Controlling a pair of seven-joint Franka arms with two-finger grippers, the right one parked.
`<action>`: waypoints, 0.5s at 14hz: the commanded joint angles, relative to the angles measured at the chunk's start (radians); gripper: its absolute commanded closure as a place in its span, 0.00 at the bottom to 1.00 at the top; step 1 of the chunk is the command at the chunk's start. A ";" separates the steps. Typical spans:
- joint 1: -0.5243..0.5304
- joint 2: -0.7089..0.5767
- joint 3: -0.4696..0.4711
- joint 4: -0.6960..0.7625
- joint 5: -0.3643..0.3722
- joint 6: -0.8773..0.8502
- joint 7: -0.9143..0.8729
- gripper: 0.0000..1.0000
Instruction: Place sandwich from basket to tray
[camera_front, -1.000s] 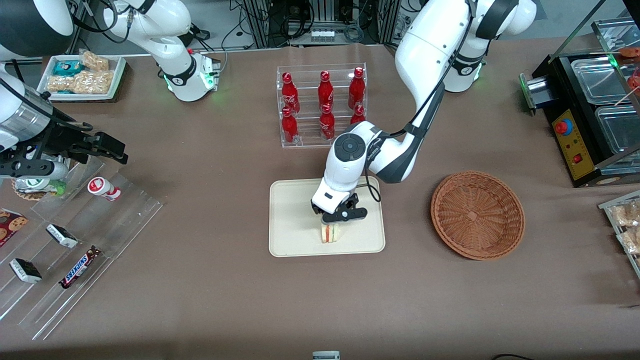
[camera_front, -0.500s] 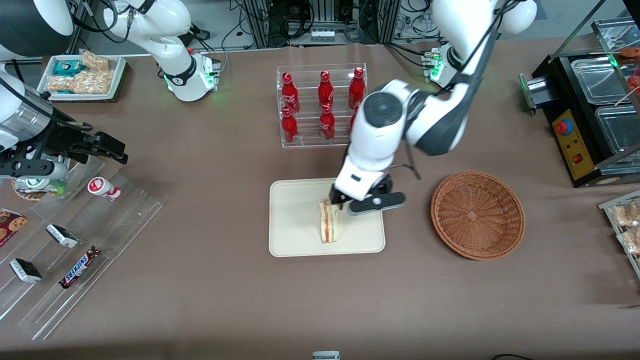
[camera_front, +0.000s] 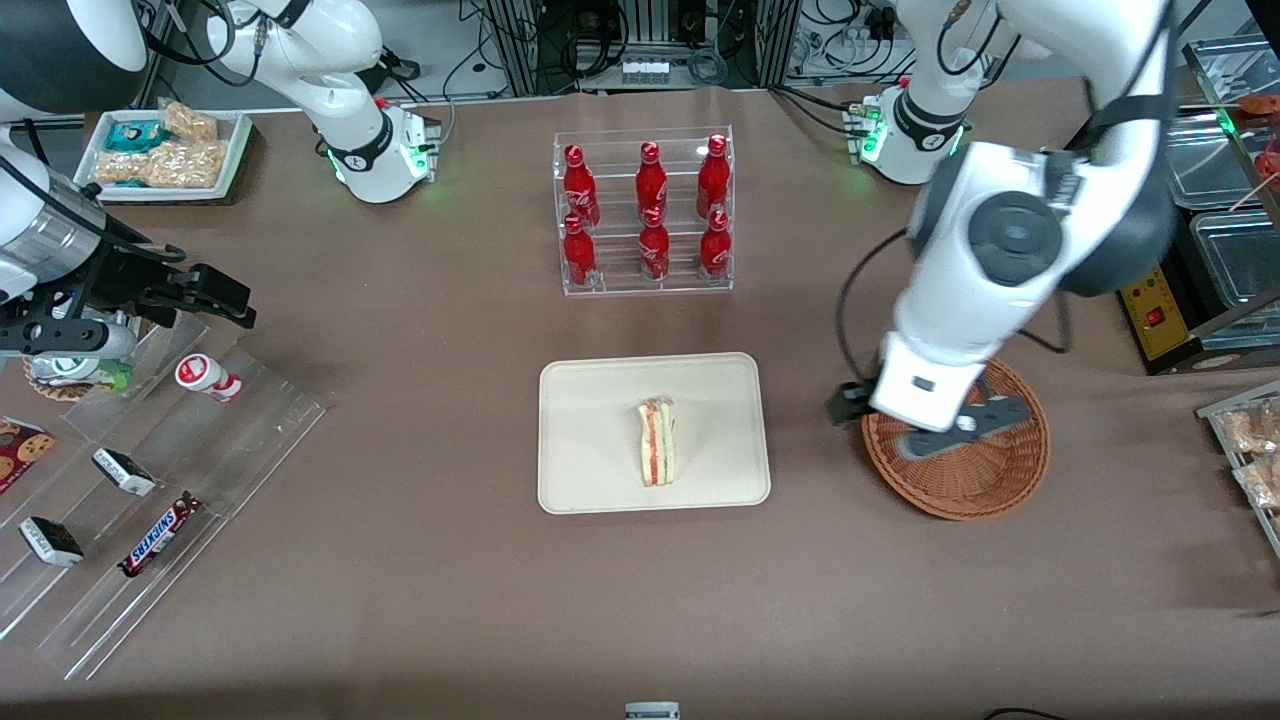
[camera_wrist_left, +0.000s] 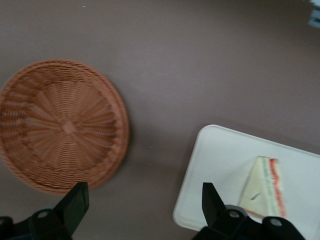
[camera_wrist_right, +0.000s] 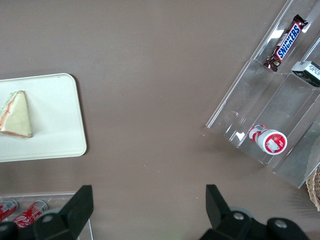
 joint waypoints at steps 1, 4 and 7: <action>0.096 -0.080 -0.015 -0.062 -0.007 -0.071 0.121 0.00; 0.201 -0.108 -0.013 -0.062 -0.019 -0.161 0.272 0.00; 0.284 -0.157 -0.013 -0.062 -0.018 -0.253 0.437 0.00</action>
